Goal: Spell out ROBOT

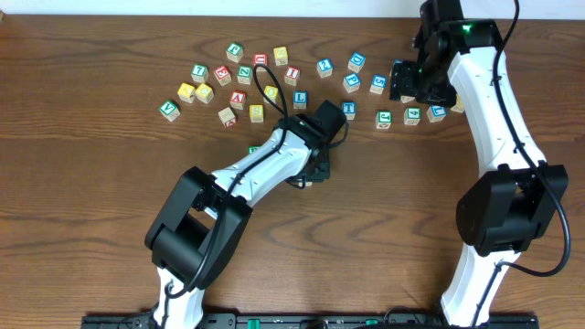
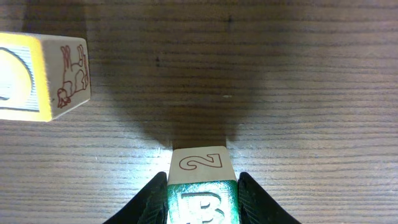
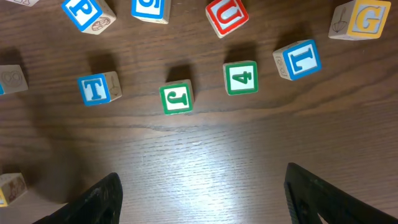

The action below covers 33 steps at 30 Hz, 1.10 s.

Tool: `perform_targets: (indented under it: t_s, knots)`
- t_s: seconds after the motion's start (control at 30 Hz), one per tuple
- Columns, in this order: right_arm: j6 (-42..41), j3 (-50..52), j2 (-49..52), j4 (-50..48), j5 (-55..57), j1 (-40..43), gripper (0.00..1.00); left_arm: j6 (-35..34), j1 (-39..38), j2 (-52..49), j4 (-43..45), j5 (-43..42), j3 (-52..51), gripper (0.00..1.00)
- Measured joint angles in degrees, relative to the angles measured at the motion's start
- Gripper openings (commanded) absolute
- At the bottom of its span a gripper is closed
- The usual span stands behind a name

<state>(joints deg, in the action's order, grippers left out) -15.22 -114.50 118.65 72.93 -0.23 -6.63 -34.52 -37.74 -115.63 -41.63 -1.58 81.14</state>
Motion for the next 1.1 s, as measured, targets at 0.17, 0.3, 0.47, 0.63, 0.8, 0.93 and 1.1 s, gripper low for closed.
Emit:
perform_targets:
  t_s: [0.17, 0.3, 0.47, 0.63, 0.8, 0.93, 1.1]
  knots:
    - [0.0, 0.0, 0.0, 0.0, 0.2, 0.0, 0.78, 1.0, 1.5, 0.0, 0.3, -0.2, 0.0, 0.32]
    - [0.0, 0.0, 0.0, 0.0, 0.3, 0.0, 0.78, 4.7, 3.7, 0.0, 3.0, -0.2, 0.0, 0.32]
    - [0.0, 0.0, 0.0, 0.0, 0.3, 0.0, 0.78, 10.9, 5.8, 0.0, 6.0, -0.2, 0.0, 0.32]
    - [0.0, 0.0, 0.0, 0.0, 0.3, 0.0, 0.78, 13.9, 6.8, 0.0, 6.2, -0.2, 0.0, 0.33]
    - [0.0, 0.0, 0.0, -0.1, 0.3, 0.0, 0.78, 14.3, 7.4, 0.0, 6.2, 0.5, 0.0, 0.32]
    - [0.0, 0.0, 0.0, -0.1, 0.3, 0.0, 0.79, 13.7, 7.5, 0.0, 6.1, 1.2, 0.0, 0.33]
    - [0.0, 0.0, 0.0, -0.2, 0.3, 0.0, 0.79, 13.5, 7.5, 0.0, 6.0, 1.6, 0.0, 0.33]
